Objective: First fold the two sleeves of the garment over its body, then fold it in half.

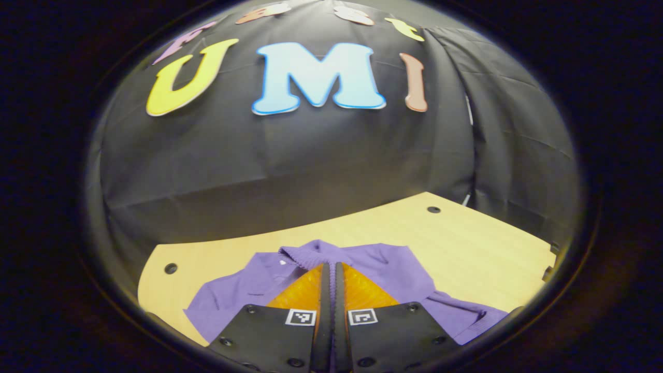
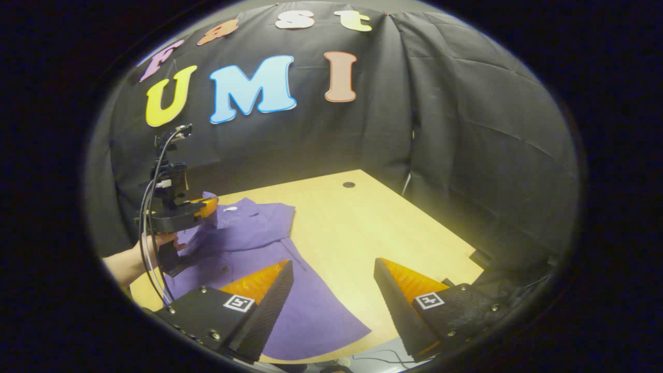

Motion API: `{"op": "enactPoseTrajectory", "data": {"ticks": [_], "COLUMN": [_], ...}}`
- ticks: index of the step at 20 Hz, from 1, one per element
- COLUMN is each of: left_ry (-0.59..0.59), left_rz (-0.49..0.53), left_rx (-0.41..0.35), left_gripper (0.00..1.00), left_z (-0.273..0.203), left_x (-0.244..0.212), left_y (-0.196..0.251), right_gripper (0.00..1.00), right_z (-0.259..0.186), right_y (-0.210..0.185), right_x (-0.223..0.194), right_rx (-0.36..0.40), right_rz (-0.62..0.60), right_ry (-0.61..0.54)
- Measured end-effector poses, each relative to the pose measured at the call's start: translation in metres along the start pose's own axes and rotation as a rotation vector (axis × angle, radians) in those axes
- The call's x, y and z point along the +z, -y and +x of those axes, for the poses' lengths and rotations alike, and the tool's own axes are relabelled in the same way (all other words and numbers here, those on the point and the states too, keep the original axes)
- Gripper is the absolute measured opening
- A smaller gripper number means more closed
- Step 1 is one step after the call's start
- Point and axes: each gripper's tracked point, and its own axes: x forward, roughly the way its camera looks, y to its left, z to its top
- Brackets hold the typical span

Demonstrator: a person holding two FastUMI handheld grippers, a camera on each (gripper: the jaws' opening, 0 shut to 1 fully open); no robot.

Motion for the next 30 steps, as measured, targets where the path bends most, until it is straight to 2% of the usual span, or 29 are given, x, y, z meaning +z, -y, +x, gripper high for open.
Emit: {"op": "enactPoseTrajectory", "data": {"ticks": [2,3,7,8,13,19,20,24,25,30], "left_ry": [-0.029,-0.044,-0.073,-0.079,-0.159,-0.182,-0.187,-0.173,-0.164,-0.111], "left_rz": [0.026,0.043,0.084,0.095,0.107,0.081,0.070,0.022,0.019,-0.028], "left_rx": [-0.058,-0.086,-0.161,-0.177,-0.222,-0.261,-0.280,-0.299,-0.292,-0.201], "left_gripper": [0.09,0.08,0.09,0.09,0.08,0.17,0.23,0.65,0.72,0.84], "left_z": [0.023,0.036,0.067,0.071,0.092,0.092,0.088,0.071,0.065,0.016], "left_x": [-0.009,-0.014,-0.020,-0.023,-0.056,-0.066,-0.065,-0.056,-0.052,-0.034], "left_y": [0.031,0.043,0.074,0.082,0.095,0.102,0.106,0.109,0.106,0.085], "right_gripper": [0.93,0.96,0.93,0.96,0.97,0.97,0.97,0.97,0.97,0.96], "right_z": [-0.003,-0.004,-0.010,-0.010,-0.010,-0.009,-0.009,-0.007,-0.005,0.009], "right_y": [0.010,0.014,0.024,0.024,0.018,0.004,0.002,-0.008,-0.011,-0.017], "right_x": [-0.003,-0.005,-0.010,-0.012,-0.010,-0.009,-0.009,-0.009,-0.009,-0.006], "right_rx": [-0.044,-0.060,-0.114,-0.121,-0.127,-0.111,-0.107,-0.072,-0.058,0.059], "right_rz": [-0.003,0.005,0.036,0.035,0.021,0.007,0.001,-0.014,-0.019,-0.062], "right_ry": [-0.016,-0.023,-0.041,-0.047,-0.056,-0.064,-0.064,-0.060,-0.055,-0.022]}}
